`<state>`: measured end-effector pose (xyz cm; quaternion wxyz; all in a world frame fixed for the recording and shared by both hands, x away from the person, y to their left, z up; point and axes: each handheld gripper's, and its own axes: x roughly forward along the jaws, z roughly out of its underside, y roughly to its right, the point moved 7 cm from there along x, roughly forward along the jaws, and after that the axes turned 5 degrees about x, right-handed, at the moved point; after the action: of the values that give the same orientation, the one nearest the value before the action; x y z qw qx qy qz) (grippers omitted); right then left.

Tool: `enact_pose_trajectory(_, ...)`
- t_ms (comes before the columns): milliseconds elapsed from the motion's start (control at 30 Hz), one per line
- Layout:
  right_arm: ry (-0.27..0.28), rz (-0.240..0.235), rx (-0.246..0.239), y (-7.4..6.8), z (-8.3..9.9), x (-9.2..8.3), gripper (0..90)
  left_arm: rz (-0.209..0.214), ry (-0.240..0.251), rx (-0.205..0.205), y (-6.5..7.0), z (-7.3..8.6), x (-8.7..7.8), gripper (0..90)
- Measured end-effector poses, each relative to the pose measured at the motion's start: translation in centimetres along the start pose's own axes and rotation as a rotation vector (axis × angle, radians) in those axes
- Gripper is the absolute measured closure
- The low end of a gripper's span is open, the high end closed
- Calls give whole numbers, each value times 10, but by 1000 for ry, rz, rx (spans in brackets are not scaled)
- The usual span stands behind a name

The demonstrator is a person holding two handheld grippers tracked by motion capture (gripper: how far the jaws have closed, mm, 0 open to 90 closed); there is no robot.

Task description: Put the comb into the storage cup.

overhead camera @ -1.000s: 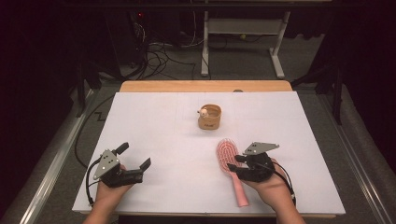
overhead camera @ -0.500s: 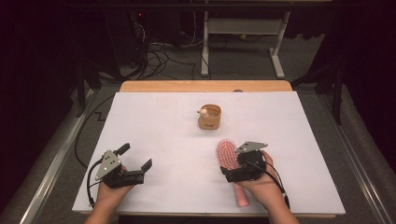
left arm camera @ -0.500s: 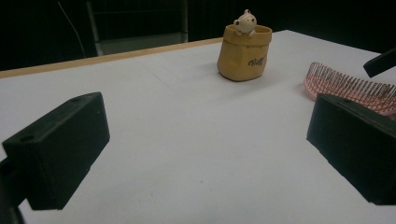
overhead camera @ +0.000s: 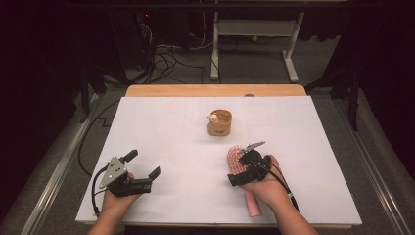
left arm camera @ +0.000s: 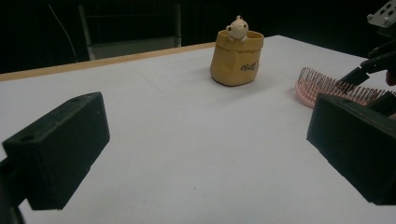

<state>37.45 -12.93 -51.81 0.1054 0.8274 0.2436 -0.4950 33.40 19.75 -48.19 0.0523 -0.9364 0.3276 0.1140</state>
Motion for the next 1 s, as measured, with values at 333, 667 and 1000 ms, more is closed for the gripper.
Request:
enact_pose_trajectory(333, -63, 41, -46, 1, -1, 2, 114, 1, 0, -4, -1, 0, 1, 0)
enact_pose_trajectory(667, -105, 21, -137, 2, 2, -2, 145, -3, -5, -3, 0, 0, 1, 0)
enact_pose_trajectory(1000, -133, -30, -255, 7, 7, -7, 169, -2, -6, 0, 1, 1, 2, 0)
